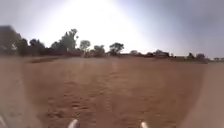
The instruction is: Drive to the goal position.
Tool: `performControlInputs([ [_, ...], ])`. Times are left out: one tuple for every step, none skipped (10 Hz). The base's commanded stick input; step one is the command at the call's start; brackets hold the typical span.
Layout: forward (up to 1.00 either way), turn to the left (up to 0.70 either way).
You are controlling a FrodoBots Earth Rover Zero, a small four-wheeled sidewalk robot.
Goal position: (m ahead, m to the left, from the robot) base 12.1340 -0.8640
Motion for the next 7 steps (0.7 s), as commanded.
performControlInputs([
  [1.0,0.0],
  [1.0,0.0],
  [1.0,0.0],
  [1.0,0.0],
  [1.0,0.0],
  [1.0,0.0],
  [1.0,0.0],
])
